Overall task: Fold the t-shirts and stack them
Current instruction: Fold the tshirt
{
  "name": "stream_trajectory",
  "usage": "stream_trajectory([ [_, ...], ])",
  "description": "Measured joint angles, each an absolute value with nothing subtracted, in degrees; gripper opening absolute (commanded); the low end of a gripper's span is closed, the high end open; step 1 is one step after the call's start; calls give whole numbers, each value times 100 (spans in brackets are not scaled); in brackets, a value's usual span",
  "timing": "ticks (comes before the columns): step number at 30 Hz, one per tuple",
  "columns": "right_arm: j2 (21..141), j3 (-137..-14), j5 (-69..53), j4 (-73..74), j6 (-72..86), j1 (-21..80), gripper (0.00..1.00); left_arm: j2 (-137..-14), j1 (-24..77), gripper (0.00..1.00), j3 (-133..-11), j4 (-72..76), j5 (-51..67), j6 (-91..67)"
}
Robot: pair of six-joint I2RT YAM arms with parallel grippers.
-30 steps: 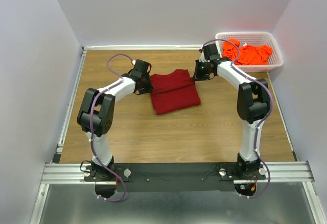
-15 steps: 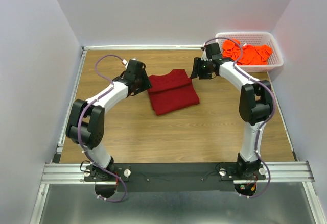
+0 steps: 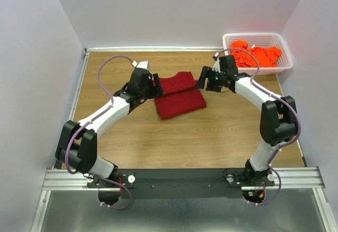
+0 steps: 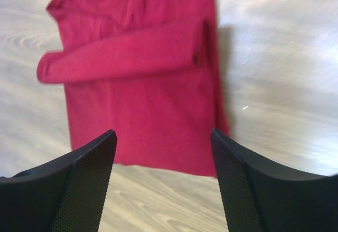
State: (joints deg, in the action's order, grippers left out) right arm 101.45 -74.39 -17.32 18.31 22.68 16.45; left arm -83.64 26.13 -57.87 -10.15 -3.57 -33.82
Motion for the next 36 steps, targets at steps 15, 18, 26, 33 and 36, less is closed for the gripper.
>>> stream_trajectory([
  [15,10521,-6788,-2672,687,3142,1651,35,-9819,3448,67,-6543,-156,71,-2088],
  [18,10669,-6788,-2720,663,3153,1651,34,-10289,3520,64,-6794,-139,172,-1914],
  [26,10871,-6788,-2790,602,3148,1651,33,-11104,3459,62,-7367,-158,104,-1564],
  [33,10927,-6785,-2799,602,3148,1651,33,-11821,3177,61,-8206,-156,-189,-1441],
  [36,10938,-6781,-2799,600,3148,1651,33,-12025,2858,61,-8545,-156,-460,-1511],
])
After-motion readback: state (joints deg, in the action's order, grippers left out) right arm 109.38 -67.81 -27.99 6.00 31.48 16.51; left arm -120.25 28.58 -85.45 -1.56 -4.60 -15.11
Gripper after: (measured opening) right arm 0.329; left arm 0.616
